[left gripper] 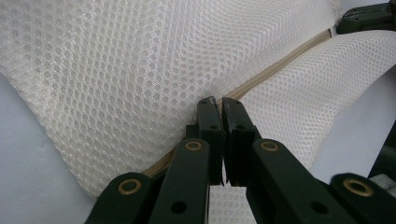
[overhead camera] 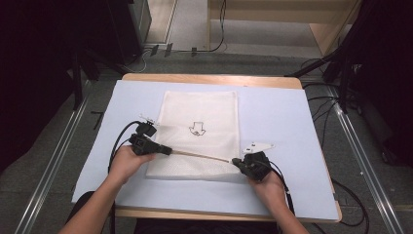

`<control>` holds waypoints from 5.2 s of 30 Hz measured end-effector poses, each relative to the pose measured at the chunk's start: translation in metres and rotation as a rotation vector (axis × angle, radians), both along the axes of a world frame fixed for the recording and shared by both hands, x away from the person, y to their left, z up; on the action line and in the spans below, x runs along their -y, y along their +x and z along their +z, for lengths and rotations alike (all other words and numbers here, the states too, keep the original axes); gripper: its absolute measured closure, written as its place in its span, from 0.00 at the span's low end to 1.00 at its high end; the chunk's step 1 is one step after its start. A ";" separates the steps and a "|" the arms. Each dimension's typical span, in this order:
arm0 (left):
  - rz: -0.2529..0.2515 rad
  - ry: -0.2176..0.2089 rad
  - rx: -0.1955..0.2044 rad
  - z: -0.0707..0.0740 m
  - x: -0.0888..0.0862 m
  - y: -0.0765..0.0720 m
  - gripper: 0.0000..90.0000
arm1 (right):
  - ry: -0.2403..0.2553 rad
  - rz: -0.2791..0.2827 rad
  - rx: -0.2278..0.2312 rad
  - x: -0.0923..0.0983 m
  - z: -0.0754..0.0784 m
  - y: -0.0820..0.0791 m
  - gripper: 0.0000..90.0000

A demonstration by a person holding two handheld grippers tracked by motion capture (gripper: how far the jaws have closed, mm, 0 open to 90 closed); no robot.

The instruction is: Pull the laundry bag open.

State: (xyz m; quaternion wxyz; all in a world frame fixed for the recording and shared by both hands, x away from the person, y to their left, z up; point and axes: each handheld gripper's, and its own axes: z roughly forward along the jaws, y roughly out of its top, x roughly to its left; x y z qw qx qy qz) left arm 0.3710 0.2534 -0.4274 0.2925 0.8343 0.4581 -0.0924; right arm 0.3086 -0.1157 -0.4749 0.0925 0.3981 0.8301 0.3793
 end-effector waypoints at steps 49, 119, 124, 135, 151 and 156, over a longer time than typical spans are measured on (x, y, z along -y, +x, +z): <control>0.092 0.028 0.021 0.006 -0.031 -0.001 0.99 | -0.017 0.014 -0.001 -0.001 0.001 0.002 1.00; 0.195 0.029 -0.005 -0.001 -0.067 0.001 0.98 | -0.024 0.022 0.001 -0.010 0.002 0.005 1.00; 0.177 0.009 -0.023 -0.004 -0.066 0.001 0.98 | 0.009 0.020 -0.027 -0.006 0.002 0.008 1.00; 0.139 -0.020 -0.040 -0.006 -0.061 0.000 0.97 | 0.036 0.005 -0.023 0.003 0.011 0.009 1.00; 0.097 -0.079 -0.012 -0.008 -0.060 -0.005 0.89 | 0.065 0.061 -0.029 0.005 0.013 -0.011 1.00; 0.108 -0.114 0.070 -0.001 -0.062 -0.007 0.71 | 0.049 0.077 -0.045 0.004 0.009 -0.010 0.99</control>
